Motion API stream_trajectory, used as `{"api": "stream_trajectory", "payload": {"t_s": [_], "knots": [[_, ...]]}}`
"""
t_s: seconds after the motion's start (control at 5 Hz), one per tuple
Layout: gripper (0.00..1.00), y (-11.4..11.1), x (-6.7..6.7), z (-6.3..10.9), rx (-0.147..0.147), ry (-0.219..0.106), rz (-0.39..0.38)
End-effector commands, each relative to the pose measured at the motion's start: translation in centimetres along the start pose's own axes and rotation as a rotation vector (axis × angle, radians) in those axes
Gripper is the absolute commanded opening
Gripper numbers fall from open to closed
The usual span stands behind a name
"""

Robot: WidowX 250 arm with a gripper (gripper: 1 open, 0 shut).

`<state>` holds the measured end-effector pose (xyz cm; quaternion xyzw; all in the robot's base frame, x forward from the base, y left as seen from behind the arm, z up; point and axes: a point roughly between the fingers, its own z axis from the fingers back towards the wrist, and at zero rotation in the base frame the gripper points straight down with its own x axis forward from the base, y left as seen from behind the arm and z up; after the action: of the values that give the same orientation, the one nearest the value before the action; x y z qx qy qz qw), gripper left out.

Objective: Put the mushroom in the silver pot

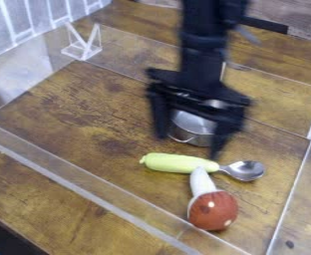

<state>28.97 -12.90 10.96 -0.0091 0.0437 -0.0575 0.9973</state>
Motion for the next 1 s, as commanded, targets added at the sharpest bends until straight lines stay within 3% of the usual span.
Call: {"api": "stream_trajectory", "payload": {"t_s": [0.0, 0.2, 0.4, 0.6, 0.8], "knots": [[1.0, -1.5, 0.0, 0.3, -0.02, -0.067, -0.085], [1.0, -0.9, -0.3, -1.8, -0.02, -0.082, -0.136], [1.0, 0.0, 0.8, -2.7, -0.012, -0.116, -0.183], [1.0, 0.7, 1.6, -3.1, -0.014, -0.128, -0.219], [1.0, 0.7, 1.8, -3.4, -0.017, -0.16, -0.196]]}}
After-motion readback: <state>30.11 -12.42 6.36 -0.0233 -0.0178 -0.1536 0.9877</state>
